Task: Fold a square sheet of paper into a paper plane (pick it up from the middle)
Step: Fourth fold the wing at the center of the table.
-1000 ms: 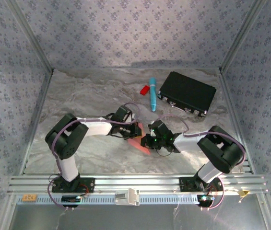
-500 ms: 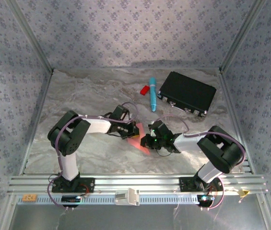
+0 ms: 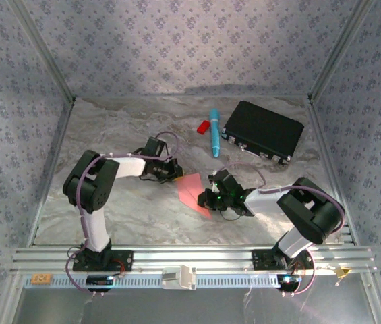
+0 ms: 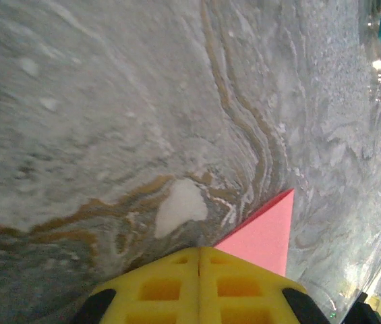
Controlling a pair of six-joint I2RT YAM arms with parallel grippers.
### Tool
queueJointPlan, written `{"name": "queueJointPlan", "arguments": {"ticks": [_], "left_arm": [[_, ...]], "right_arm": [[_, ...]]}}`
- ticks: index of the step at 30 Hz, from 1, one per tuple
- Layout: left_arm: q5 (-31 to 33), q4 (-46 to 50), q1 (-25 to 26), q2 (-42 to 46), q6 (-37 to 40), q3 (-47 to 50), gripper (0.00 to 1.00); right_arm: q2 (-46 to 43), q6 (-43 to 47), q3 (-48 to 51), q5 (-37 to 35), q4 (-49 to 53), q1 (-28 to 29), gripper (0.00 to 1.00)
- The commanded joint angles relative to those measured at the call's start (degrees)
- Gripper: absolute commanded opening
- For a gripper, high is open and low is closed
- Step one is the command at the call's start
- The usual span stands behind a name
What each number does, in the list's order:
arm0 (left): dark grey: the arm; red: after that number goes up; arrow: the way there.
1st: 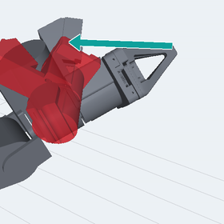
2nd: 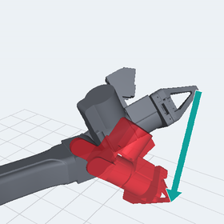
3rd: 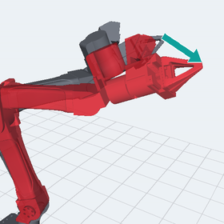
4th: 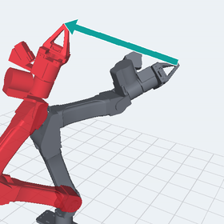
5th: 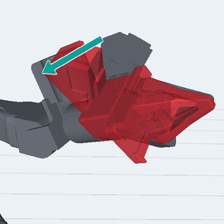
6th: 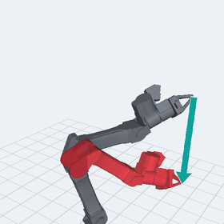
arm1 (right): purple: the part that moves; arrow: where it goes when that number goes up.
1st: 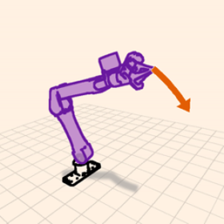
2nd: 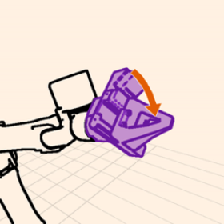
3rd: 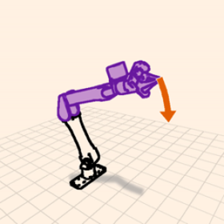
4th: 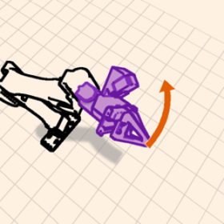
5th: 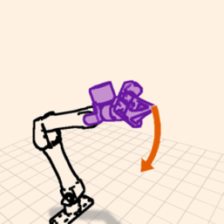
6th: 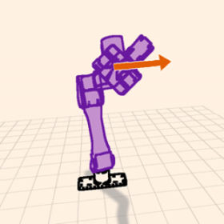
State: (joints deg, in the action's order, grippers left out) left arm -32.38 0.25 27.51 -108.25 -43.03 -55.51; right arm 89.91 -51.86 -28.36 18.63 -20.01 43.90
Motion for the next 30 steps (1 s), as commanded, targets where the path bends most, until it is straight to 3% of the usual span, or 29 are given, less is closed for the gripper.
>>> {"name": "queueJointPlan", "arguments": {"ticks": [1,10,16,24,30], "left_arm": [[2.7,3.81,-1.91,-1.34,1.93,-1.87,0.05],[2.62,5.46,-1.63,6.54,0.88,-2.73,0.08],[2.24,4.54,2.26,10.75,0.23,-0.19,0.08],[0.04,1.09,8.82,5.1,-0.45,1.2,0.07],[2.66,0.2,8.96,1.24,-0.24,2.68,0.04]], "right_arm": [[1.9,0.89,2.52,-1.58,8.92,0.12,0.0],[1.85,1.07,2.34,-1.26,8.64,-0.11,0.0],[1.62,1.04,2.41,-1.39,8.66,-0.3,0.0],[0.99,0.94,2.36,-1.49,8.75,-0.46,0.0],[-0.01,1.24,1.86,-1.08,8.59,-0.81,0.0]]}}
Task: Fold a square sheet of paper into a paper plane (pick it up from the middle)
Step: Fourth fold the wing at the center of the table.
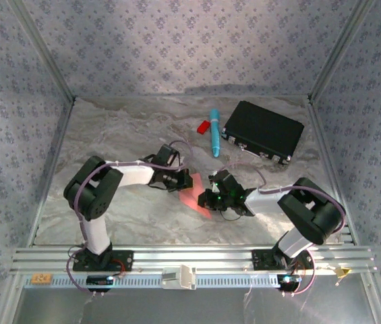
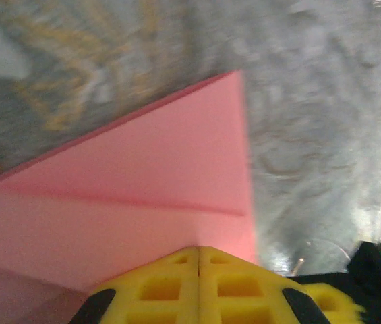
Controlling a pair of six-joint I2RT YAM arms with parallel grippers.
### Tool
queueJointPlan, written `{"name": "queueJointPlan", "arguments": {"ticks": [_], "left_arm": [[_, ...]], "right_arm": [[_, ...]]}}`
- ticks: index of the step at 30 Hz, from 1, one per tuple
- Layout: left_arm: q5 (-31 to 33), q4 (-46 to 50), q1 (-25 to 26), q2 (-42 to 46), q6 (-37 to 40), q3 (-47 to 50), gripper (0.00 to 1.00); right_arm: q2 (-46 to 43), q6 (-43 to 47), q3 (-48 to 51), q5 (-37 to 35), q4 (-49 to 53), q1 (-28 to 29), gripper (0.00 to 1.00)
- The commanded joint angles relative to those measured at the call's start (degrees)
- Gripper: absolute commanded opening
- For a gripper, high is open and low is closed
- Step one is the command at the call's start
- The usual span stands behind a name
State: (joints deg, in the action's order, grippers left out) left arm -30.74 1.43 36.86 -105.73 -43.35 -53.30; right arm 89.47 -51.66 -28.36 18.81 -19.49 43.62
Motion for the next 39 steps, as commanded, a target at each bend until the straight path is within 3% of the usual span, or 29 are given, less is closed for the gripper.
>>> {"name": "queueJointPlan", "arguments": {"ticks": [1,8,16,22,39], "left_arm": [[0.95,-1.14,-0.49,-2.1,0.27,0.57,0.04],[0.86,-1.7,-0.66,-2.73,0.37,1.88,0.03],[0.51,-1.48,-0.71,-2.53,0.36,1.69,0.03],[0.39,-1.46,-0.9,-2.64,0.51,1.62,0.03],[0.6,-1.78,-2.14,-4.47,0.42,2.25,0.02]], "right_arm": [[0.04,1.15,1.42,-0.99,8.04,-0.53,0.0],[-1.79,3.88,-6.4,-0.1,13.02,-0.25,0.0],[7.43,5.11,-14.42,0.19,14.91,-0.04,0.0],[9.7,3.03,-10.29,0.39,10.96,0.06,0.0],[-2.46,0.77,3.75,0.68,9.18,1.94,0.03]]}}
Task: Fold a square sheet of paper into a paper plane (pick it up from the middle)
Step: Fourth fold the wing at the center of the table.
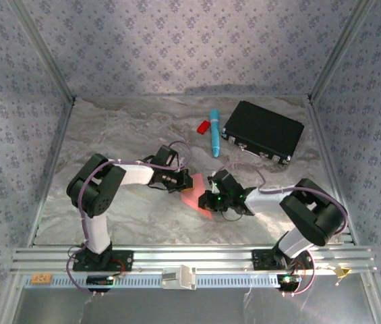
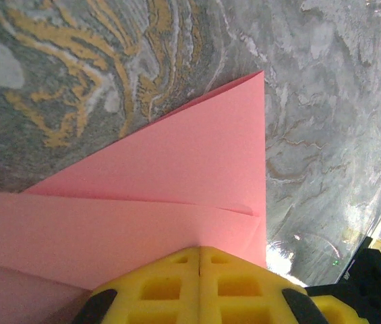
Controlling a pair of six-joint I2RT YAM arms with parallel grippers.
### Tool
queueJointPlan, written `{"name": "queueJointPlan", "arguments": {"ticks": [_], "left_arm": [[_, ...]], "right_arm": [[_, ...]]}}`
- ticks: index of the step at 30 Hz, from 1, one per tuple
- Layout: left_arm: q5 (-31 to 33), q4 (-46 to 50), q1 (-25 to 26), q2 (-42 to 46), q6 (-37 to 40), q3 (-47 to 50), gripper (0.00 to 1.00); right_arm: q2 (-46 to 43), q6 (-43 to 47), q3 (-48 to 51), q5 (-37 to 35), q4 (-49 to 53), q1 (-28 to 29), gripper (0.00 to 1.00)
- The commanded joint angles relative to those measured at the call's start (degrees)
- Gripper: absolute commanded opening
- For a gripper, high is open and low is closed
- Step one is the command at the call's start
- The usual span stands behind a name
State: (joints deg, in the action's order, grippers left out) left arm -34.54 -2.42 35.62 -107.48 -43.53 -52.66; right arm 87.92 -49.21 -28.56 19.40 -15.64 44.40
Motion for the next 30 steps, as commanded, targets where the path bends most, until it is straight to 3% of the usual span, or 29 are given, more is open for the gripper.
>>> {"name": "queueJointPlan", "arguments": {"ticks": [1,12,21,30], "left_arm": [[4.4,2.06,-0.9,-2.73,0.64,1.67,0.02],[4.26,1.9,-0.81,-2.65,0.42,1.54,0.02],[4.04,2.17,-0.53,-2.12,0.47,1.38,0.02],[3.84,2.06,-0.36,-2.03,0.46,1.18,0.02]], "right_arm": [[-1.54,-1.91,4.98,-0.18,5.27,1.41,0.03],[-8.14,-1.81,8.9,-1.82,6.71,2.31,0.04],[-20.91,-0.17,5.8,-5.81,12.8,0.36,0.08],[-19.44,-0.01,5.69,-2.2,11.14,1.28,0.08]]}}
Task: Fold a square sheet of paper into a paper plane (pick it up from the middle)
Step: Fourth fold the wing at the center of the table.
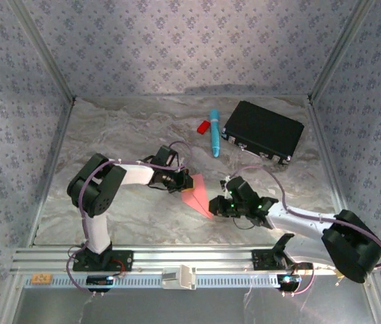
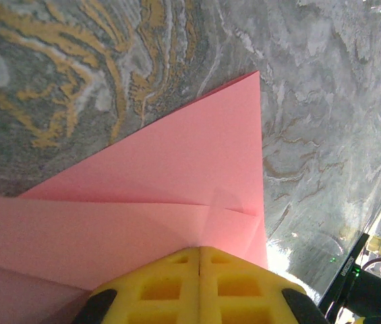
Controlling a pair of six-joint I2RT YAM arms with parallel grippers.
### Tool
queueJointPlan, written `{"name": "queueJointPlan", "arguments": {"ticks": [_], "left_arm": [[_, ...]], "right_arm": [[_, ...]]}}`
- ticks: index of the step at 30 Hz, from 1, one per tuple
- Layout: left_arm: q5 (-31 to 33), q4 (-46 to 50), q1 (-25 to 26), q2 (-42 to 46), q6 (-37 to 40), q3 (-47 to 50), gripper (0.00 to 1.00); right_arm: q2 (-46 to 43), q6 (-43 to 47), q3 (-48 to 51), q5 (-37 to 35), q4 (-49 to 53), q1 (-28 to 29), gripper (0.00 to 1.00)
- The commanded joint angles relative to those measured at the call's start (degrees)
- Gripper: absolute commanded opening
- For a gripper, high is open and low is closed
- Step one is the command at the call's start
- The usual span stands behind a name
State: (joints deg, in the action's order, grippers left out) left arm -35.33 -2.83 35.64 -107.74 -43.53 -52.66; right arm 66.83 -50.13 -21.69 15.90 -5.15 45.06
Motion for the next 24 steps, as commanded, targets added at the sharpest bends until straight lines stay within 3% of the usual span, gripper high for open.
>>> {"name": "queueJointPlan", "arguments": {"ticks": [1,7,12,19,24], "left_arm": [[4.65,2.51,-0.37,-1.85,0.41,1.16,0.02],[4.82,2.74,-0.24,-2.2,0.54,1.32,0.02],[4.89,2.63,-0.28,-2.22,0.52,1.91,0.02],[5.19,3.29,-0.49,-2.37,0.98,1.47,0.02],[5.76,3.52,-0.56,-2.64,0.38,1.16,0.02]], "right_arm": [[2.94,1.0,-1.57,1.9,0.22,0.77,0.08],[9.26,0.35,-3.28,4.01,-6.0,1.34,0.07],[12.99,1.2,-2.46,2.21,-2.04,1.52,0.06],[10.41,-0.55,5.1,4.22,-3.28,2.16,0.06],[3.8,1.12,4.97,4.46,4.44,2.33,0.06]]}}
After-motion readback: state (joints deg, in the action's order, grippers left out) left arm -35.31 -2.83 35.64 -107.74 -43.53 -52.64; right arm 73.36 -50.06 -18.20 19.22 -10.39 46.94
